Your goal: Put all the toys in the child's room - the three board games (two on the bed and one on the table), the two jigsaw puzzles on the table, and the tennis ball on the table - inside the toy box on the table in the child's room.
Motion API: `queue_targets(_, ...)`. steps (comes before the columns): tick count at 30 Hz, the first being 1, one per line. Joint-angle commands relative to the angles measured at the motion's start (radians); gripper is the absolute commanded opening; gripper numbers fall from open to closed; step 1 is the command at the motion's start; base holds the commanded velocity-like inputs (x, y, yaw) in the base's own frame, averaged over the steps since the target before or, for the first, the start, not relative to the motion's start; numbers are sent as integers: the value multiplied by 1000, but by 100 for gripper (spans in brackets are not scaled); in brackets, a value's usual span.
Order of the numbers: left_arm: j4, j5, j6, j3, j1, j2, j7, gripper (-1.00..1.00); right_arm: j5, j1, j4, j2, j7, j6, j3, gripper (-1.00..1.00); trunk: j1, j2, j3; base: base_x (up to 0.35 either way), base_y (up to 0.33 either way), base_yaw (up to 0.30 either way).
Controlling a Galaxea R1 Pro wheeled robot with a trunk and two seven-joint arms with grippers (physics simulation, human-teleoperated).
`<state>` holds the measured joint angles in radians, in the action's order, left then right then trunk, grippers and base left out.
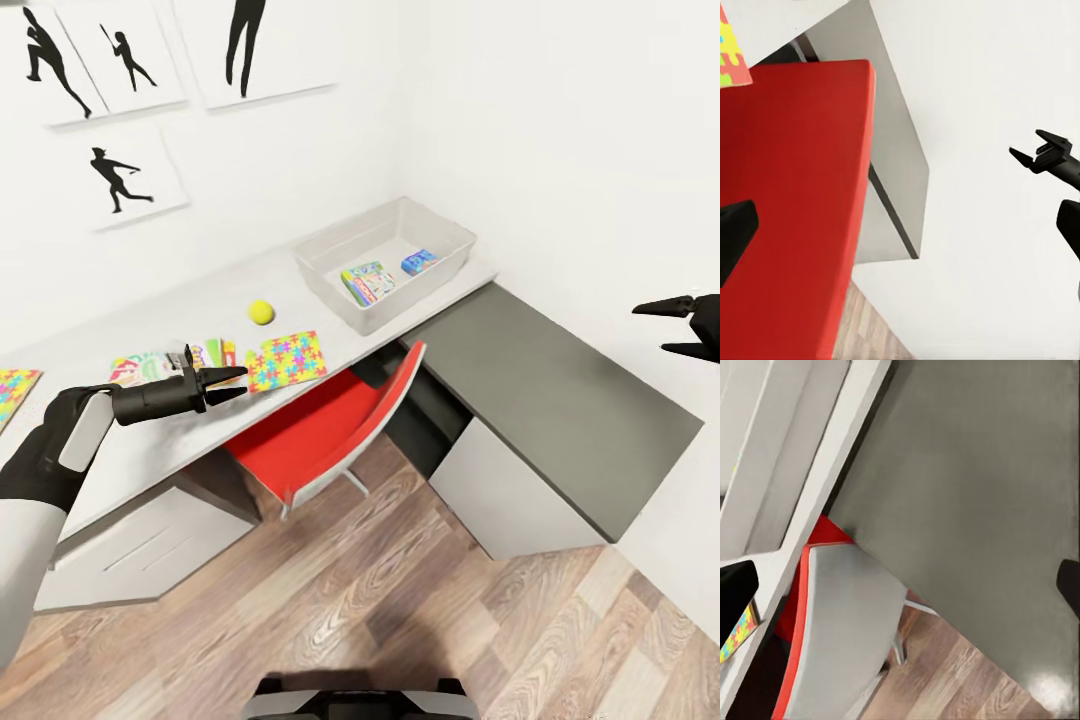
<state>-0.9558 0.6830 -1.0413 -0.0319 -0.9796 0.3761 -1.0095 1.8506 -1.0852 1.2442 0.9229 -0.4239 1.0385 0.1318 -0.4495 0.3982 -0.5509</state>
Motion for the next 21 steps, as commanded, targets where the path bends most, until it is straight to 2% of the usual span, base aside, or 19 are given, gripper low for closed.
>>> queue_targets(1,0,1,-4,-2,-1,1,-3,100,10,-2,0,1,-10,0,3,100,-1,2,-2,-24,6,-225)
queue_targets(11,0,1,-4,-1,-1,2,-3,100,11,-2,0,-1,-10,0,4,100,-1,2,2,-6,1,-128)
queue_targets(21,-1,1,-4,0,-1,3,-3,100,10,-2,0,-4,-10,-1,4,100,-1,2,3,-4,0,-23)
